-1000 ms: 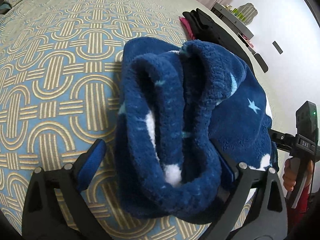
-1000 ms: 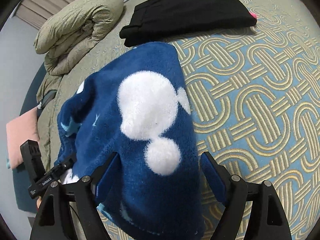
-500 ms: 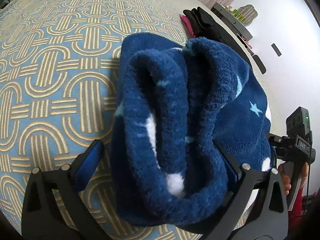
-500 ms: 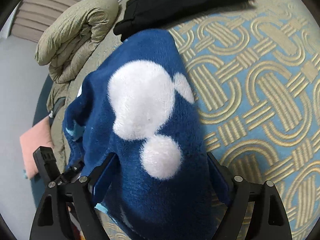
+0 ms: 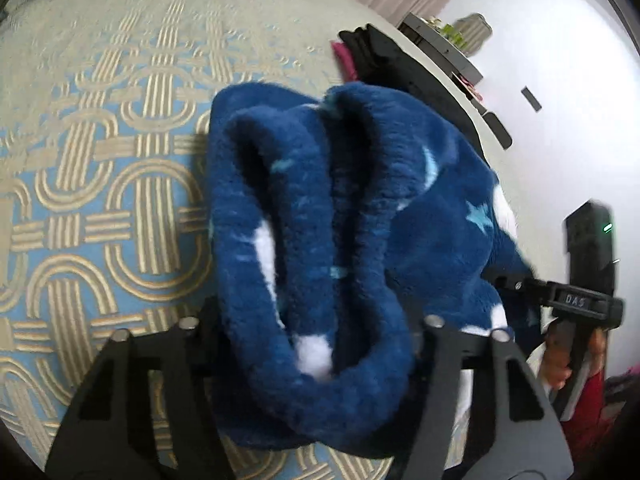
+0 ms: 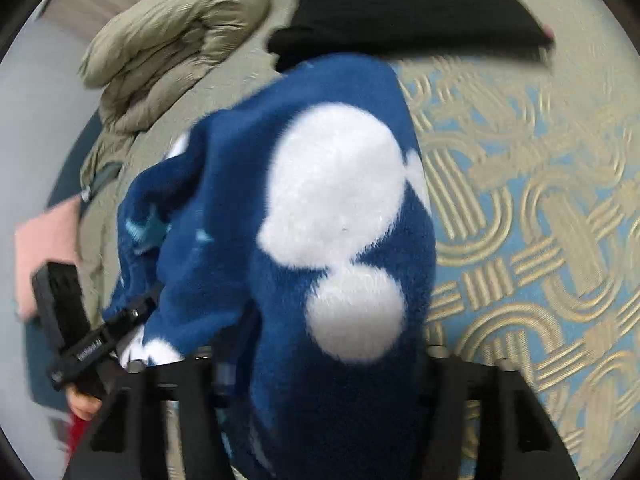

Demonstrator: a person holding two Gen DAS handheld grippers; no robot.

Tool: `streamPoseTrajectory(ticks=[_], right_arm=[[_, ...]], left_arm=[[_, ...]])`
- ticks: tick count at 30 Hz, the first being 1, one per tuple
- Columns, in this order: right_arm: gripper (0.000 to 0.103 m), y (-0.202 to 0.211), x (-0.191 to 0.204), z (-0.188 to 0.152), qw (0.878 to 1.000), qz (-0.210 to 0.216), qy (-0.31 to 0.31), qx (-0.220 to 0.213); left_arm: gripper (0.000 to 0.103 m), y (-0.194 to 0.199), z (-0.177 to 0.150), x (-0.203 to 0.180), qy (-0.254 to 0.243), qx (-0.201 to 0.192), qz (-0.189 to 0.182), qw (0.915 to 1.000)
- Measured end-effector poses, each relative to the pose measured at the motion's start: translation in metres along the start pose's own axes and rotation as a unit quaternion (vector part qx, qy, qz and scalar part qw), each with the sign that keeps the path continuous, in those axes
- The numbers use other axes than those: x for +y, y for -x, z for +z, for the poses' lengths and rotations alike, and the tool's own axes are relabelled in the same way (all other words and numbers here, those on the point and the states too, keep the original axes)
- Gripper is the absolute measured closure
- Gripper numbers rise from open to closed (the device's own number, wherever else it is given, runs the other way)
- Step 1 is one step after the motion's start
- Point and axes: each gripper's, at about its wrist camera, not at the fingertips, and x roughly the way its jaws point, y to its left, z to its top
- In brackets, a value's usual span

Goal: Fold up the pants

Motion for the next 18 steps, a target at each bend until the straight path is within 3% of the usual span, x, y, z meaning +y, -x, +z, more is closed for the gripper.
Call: streamPoseTrajectory(ticks=[4, 11, 18], right_arm=[[0.064, 0.025, 0.021, -0.002, 0.998, -0.030, 0.044, -0.041], [0.064, 0.068, 0.030, -0.002, 0.992, -0.035, 0.077, -0.098], [0.064, 0.111, 0.029, 0.006, 0.983, -0.049, 0.096, -0.148]], left_arm=[[0.049, 0.017, 0.003, -0.016, -0.027, -0.024, 0.026, 0.9990], [0.050, 0.054, 0.015, -0.038, -0.047, -0.077, 0.012, 0.9958], [0.050, 0.064, 0.040, -0.071, -0.078, -0.101, 0.001, 0.9919]])
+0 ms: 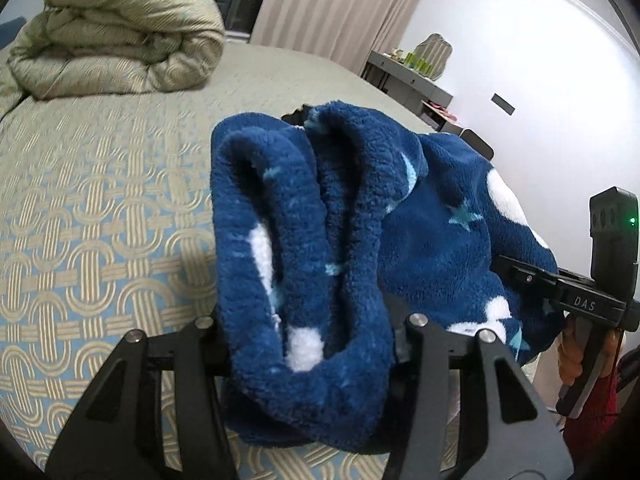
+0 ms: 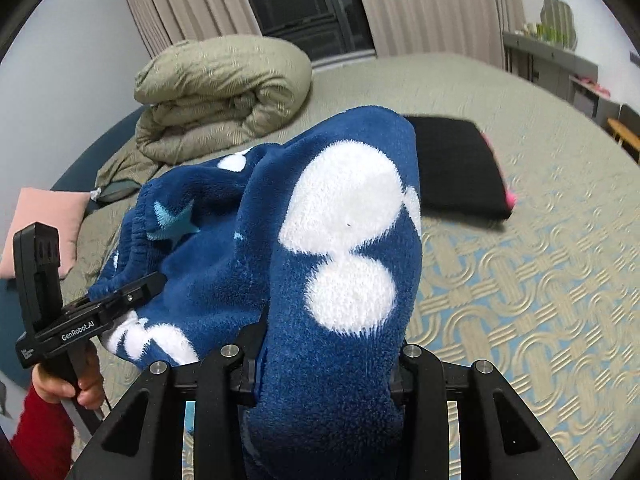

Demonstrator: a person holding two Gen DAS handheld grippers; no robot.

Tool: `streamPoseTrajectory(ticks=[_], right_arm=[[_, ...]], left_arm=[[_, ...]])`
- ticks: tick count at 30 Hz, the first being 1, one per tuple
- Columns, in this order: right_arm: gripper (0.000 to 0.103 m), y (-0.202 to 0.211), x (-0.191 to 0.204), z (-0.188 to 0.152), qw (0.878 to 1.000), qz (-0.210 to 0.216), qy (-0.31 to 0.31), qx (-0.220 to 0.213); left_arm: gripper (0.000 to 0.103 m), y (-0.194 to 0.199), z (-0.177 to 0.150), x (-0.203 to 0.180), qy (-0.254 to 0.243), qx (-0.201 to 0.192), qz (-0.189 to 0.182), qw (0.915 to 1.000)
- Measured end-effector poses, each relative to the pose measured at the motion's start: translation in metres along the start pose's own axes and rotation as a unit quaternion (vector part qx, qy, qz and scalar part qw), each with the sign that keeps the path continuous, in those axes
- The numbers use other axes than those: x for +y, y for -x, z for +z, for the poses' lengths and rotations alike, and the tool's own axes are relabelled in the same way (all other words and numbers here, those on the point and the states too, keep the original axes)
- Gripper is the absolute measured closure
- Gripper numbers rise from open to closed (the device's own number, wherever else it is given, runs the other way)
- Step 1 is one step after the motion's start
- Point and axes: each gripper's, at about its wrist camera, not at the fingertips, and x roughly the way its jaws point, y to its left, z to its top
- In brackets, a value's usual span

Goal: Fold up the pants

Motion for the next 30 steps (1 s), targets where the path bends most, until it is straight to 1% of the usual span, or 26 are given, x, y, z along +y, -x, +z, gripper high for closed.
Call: streamPoseTrajectory(ticks=[8, 13, 19, 24, 27, 30], right_arm=[[0.064, 0.016, -0.021, 0.020, 0.999, -0.019, -0.006, -0.033], [0.064, 0.017, -0.038, 0.035, 0.999, -0.025, -0.012, -0.046], [0.064, 0.008, -0.069, 0.081, 0.998, -0.026, -0.015, -0.054], [0.064, -0.006, -0.094, 0.135, 0.997, -0.022, -0.023, -0.070], [0.064, -0.016, -0.109, 0.160, 0.996, -0.018, -0.035, -0.079], [0.064, -0.029, -0.122, 0.176, 0.996, -0.022, -0.042, -0.080]], left_arm=[[0.050, -0.017, 0.032, -0.028, -0.032, -0.010, -0.005, 0.9994], [0.050, -0.033, 0.056, -0.045, -0.053, -0.009, -0.006, 0.9986], [0.050, -0.063, 0.108, -0.060, -0.073, -0.020, -0.003, 0.9971], [0.049, -0.092, 0.154, -0.067, -0.079, -0.037, 0.004, 0.9962], [0.049, -0.110, 0.179, -0.071, -0.081, -0.043, 0.010, 0.9957], [0.049, -0.131, 0.199, -0.075, -0.100, -0.042, 0.021, 0.9939]])
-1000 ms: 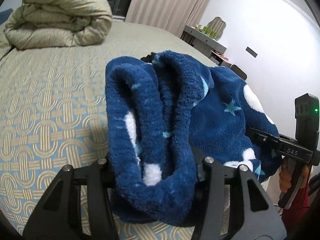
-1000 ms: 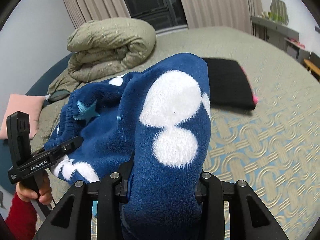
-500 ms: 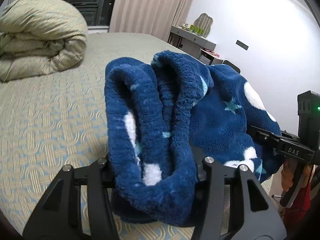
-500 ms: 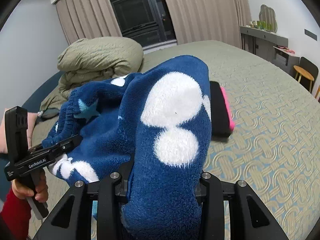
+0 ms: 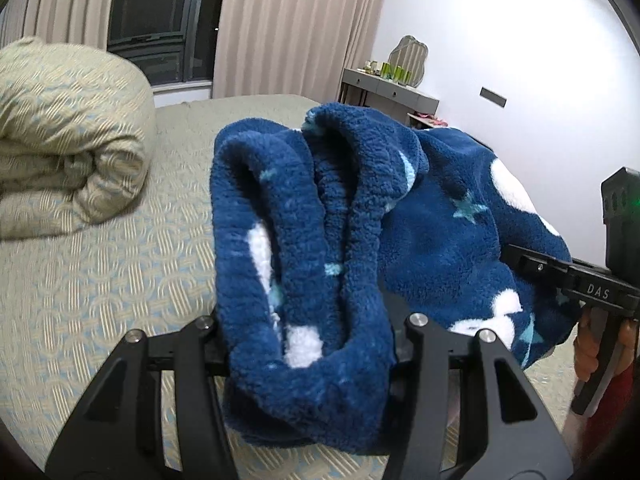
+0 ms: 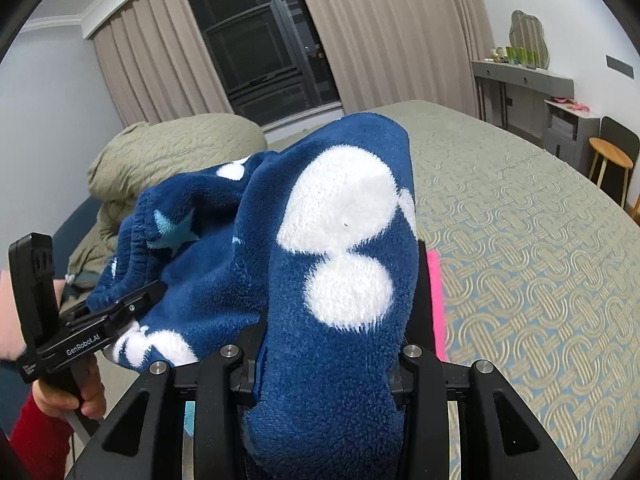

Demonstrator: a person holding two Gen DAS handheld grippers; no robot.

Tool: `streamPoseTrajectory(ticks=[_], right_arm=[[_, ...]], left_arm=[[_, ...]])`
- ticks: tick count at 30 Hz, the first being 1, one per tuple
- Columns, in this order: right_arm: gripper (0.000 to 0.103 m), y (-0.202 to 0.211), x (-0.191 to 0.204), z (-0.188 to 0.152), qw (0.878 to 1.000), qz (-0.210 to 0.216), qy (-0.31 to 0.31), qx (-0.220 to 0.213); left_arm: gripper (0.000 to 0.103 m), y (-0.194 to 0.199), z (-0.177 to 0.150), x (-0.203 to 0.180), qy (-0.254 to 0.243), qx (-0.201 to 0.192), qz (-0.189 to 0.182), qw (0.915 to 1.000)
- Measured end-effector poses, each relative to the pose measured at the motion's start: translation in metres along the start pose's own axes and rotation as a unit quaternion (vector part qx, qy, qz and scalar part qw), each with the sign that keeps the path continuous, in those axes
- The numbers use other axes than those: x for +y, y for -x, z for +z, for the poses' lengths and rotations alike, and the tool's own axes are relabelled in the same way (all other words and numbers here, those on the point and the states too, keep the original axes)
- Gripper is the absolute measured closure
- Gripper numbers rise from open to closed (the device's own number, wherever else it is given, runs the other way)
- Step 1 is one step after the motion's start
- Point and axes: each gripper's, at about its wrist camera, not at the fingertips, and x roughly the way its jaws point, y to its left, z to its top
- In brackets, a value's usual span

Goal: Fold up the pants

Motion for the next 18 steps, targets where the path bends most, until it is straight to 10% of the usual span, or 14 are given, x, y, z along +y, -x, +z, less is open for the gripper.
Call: streamPoseTrajectory(ticks=[7, 12, 18], right_arm=[[0.062, -0.044, -0.036, 0.012, 0.999, -0.007, -0.040, 0.012], [0.050, -0.126, -0.068, -0.016, 0.990, -0.057, -0.056, 0.119], [0.040, -0.142, -0.089, -0.048, 0.990, -0.052, -0.078, 0.108]], left_arm=[[0.047, -0.060, 0.017, 0.002, -0.018, 0.023, 0.013, 0.9995], [0.026, -0.151, -0.035, 0.027, 0.011, 0.137, 0.064, 0.9884], [0.015, -0.148, -0.043, 0.032, 0.032, 0.118, 0.056, 0.9910]])
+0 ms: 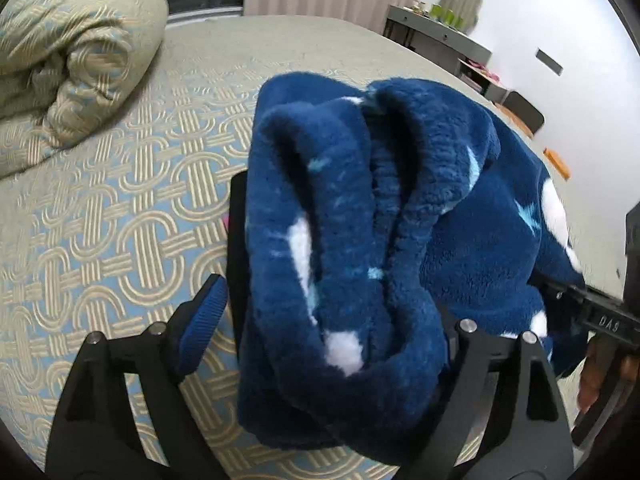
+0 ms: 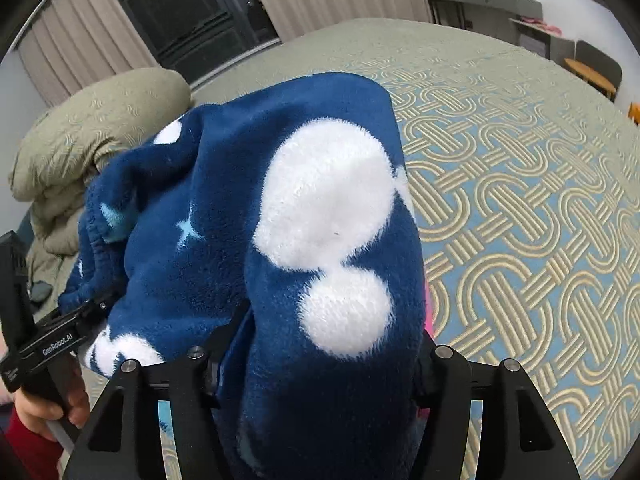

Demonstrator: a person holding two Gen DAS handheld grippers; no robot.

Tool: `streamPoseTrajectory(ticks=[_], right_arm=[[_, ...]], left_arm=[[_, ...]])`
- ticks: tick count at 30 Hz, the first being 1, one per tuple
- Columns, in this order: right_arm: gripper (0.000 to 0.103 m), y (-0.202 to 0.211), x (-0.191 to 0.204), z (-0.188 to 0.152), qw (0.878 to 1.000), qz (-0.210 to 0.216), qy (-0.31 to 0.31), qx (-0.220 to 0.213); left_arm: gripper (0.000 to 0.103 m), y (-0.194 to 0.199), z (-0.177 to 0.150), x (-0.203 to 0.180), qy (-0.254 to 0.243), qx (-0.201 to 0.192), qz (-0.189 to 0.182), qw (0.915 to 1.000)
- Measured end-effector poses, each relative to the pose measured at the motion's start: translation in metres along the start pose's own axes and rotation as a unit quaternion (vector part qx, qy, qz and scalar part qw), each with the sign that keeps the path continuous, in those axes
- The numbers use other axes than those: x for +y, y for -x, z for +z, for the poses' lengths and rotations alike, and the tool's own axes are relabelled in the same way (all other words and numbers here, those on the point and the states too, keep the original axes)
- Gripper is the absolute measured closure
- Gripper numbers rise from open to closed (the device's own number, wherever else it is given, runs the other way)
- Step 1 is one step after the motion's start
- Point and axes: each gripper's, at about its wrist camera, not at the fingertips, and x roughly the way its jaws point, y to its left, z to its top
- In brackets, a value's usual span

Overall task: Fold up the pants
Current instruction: 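Lower the folded pants onto the bed and open both grippers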

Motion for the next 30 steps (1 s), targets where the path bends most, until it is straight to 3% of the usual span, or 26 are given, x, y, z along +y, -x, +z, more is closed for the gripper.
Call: streamPoseTrajectory(ticks=[3, 8, 14, 20, 25, 30], right_arm=[[0.035, 0.005, 0.007, 0.000, 0.999, -0.031, 0.021, -0.007], [0.034, 0.023, 0.026, -0.006, 0.993, -0.096, 0.058, -0.027], [0.033, 0.077, 0.061, -0.032, 0.976, -0.168, 0.114, -0.076], [0.033, 0.132, 0.097, -0.059, 0.970, -0.166, 0.137, -0.110], [0.031, 0.180, 0.119, -0.087, 0.973, -0.140, 0.130, -0.125], [0.028, 0.214, 0.135, -0.115, 0.981, -0.111, 0.112, -0.114]], left_arm=[[0.014, 0.005, 0.000, -0.010, -0.030, -0.013, 0.026, 0.9991], [0.015, 0.024, -0.003, -0.012, -0.030, -0.037, 0.036, 0.9982], [0.015, 0.070, -0.012, -0.015, -0.054, -0.084, 0.045, 0.9940], [0.015, 0.127, -0.033, -0.017, -0.046, -0.110, 0.024, 0.9926], [0.015, 0.179, -0.060, -0.013, -0.029, -0.125, 0.015, 0.9916], [0.015, 0.225, -0.099, -0.017, -0.030, -0.132, 0.032, 0.9903]])
